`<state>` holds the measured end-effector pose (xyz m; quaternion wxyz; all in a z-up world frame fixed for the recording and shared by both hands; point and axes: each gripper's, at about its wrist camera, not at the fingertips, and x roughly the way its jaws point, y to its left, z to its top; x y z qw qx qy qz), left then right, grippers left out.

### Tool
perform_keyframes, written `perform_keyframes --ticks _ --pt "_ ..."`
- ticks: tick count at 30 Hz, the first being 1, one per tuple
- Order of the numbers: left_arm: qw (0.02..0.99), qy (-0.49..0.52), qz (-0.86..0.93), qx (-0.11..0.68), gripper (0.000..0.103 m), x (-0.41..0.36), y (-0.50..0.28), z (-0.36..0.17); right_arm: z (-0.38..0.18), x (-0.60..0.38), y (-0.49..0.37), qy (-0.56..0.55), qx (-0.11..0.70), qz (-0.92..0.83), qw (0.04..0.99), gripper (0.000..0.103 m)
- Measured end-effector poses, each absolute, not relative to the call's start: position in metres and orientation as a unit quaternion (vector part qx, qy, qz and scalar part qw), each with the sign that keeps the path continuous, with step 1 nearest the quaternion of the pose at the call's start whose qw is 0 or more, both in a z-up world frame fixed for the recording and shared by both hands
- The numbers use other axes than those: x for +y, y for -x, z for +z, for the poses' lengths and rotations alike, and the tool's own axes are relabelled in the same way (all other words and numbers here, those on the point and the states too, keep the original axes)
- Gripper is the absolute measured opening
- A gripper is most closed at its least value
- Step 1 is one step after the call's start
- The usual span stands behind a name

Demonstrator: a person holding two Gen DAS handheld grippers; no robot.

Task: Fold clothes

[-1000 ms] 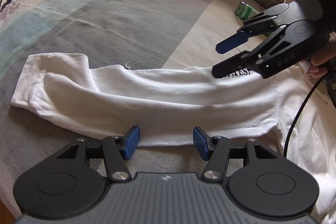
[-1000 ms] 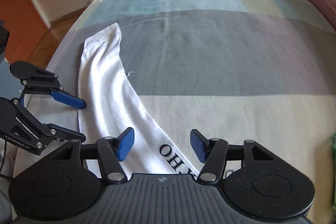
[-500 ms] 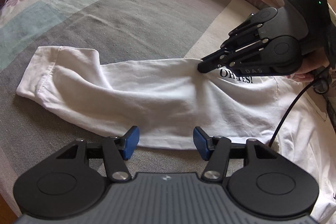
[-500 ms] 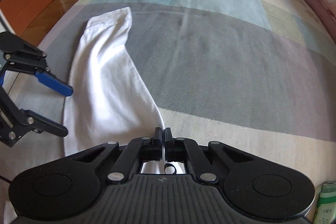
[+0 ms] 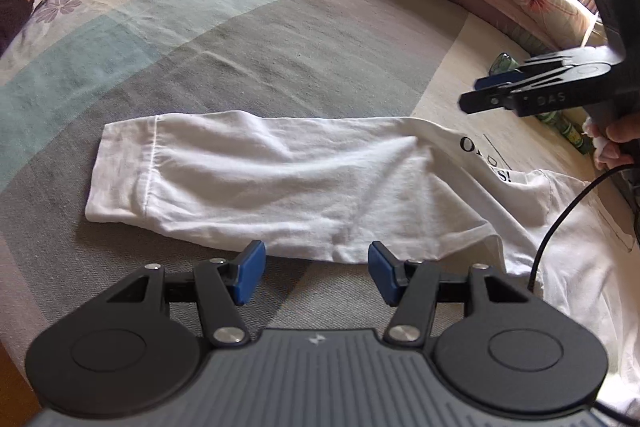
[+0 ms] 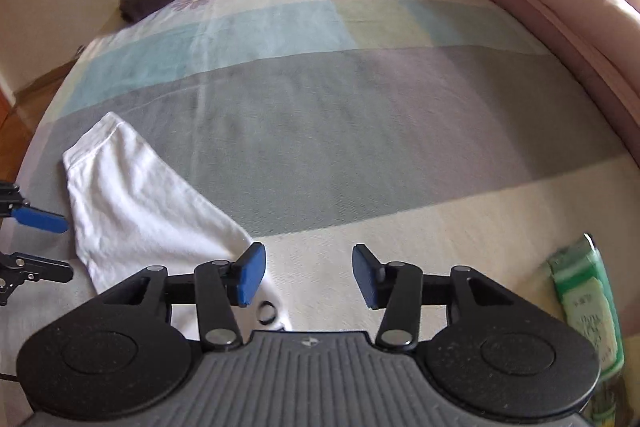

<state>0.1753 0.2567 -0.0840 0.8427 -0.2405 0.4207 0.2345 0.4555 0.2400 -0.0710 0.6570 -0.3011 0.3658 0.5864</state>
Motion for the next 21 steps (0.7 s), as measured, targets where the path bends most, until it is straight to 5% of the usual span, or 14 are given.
perform_keyframes --ticks 14,18,19,21 --pt "0.827 0.264 0.242 0.434 0.057 0.27 -0.167 -0.092 -0.113 0.183 -0.472 0.417 0.402 0.595 0.558 0.048" --pt "0.825 0.261 0.236 0.442 0.056 0.268 -0.172 -0.093 -0.117 0.184 -0.453 0.459 0.372 0.605 0.534 0.022" --pt "0.825 0.263 0.235 0.441 0.056 0.268 -0.173 -0.093 -0.115 0.185 -0.451 0.46 0.367 0.605 0.535 0.003" --pt "0.825 0.265 0.236 0.441 0.056 0.269 -0.173 -0.092 -0.112 0.186 -0.452 0.462 0.342 0.592 0.564 0.002"
